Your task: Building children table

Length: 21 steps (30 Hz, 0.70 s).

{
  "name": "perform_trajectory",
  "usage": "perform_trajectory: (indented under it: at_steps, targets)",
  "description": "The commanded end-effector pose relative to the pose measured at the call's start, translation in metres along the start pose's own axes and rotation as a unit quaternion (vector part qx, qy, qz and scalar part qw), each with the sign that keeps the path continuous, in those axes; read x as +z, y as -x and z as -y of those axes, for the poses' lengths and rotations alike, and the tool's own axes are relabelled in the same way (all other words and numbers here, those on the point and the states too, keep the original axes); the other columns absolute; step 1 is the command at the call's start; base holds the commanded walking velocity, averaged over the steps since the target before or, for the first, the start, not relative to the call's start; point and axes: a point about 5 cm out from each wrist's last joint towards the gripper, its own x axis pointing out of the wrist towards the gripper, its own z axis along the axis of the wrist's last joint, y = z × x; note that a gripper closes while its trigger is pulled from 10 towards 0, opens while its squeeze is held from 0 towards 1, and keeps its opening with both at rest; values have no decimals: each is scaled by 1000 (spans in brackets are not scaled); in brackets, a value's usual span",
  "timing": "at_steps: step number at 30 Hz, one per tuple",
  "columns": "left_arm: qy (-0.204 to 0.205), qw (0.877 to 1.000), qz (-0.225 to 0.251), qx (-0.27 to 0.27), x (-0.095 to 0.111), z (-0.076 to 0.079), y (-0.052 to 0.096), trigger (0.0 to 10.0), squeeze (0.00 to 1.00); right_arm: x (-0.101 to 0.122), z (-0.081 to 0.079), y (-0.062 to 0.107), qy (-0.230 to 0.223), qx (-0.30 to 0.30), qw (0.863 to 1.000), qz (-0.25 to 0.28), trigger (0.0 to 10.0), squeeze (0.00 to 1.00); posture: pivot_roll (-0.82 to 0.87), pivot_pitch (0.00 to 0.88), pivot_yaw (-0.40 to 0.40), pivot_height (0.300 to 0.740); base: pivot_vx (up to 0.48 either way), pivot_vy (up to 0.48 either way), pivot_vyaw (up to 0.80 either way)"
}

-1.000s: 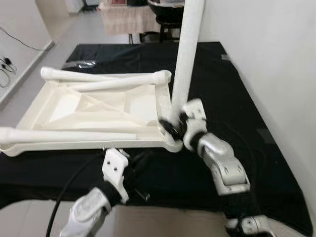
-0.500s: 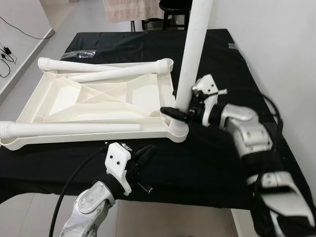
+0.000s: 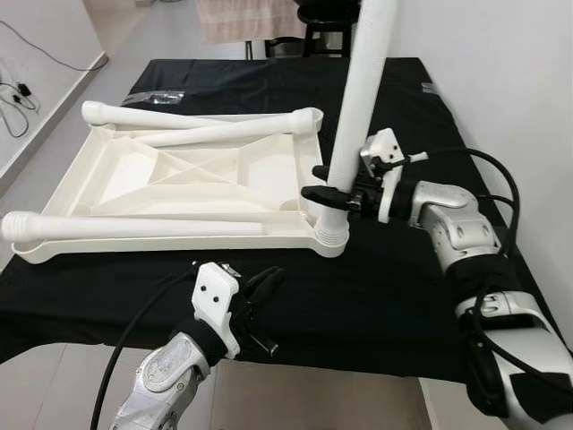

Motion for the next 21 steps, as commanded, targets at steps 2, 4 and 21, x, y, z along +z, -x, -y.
perform_trajectory:
  at_steps: [2, 4, 21]
  targets:
    - [2, 1000, -10, 0, -4, 1, 3, 10000, 0, -28, -10, 7, -18, -73, 997, -35, 0, 0, 17, 129, -33, 740, 0, 0, 0]
    - [2, 1000, -10, 0, -4, 1, 3, 10000, 0, -28, -10, 7, -18, -73, 997, -35, 0, 0, 17, 129, -33, 740, 0, 0, 0]
    - [-6, 1000, -16, 2, -5, -4, 4, 10000, 0, -58, -80, -28, -84, -251, 963, -54, 10000, 1000, 29, 118, -14, 740, 0, 0, 0]
